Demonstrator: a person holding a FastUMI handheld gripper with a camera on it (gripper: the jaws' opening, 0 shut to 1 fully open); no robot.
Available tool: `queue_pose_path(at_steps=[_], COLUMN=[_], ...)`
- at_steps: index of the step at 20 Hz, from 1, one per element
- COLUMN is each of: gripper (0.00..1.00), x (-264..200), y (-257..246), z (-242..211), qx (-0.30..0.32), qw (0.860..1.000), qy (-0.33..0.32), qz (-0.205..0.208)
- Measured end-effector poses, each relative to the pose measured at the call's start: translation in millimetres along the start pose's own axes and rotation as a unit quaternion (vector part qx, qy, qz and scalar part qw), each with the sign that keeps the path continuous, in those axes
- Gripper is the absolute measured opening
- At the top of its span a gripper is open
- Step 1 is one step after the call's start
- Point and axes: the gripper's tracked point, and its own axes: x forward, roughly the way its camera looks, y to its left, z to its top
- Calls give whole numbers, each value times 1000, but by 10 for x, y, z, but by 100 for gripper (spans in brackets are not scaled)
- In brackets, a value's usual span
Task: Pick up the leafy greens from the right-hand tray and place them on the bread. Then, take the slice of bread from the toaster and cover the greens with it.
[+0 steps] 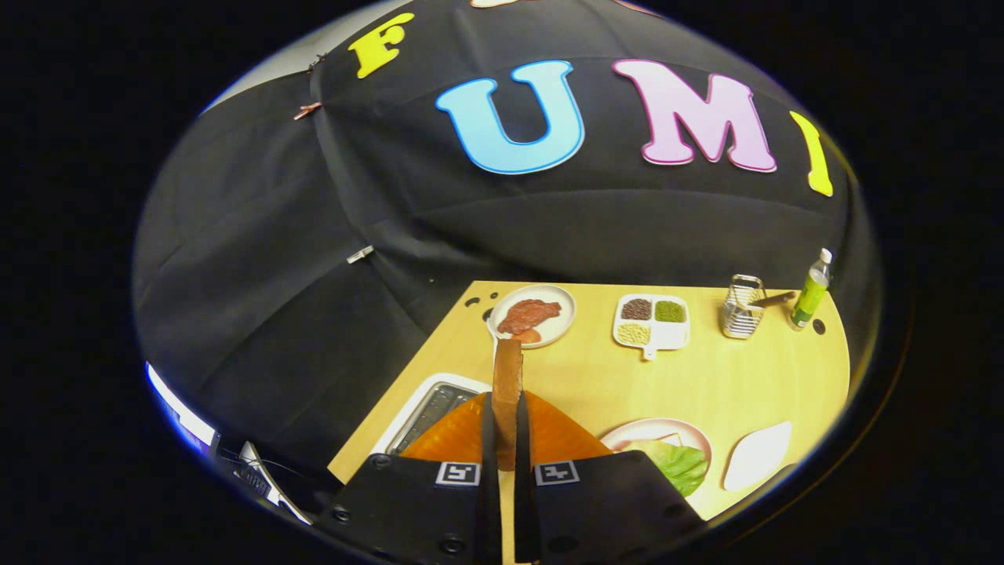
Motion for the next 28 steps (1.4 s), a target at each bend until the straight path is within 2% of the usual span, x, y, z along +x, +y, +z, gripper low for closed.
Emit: queue_pose_path(at_steps=[6, 14, 25, 27, 28], gripper=[11, 11, 11, 17, 27], x=[7, 212, 234, 253, 251], y=[-628, -1167, -1864, -2050, -2125], z=[-291, -959, -1371, -1434, -1457], qx=[45, 118, 143, 124, 117], qw=[998, 990, 982, 982, 981], qy=[16, 66, 97, 105, 108], qz=[-30, -29, -72, -98, -108])
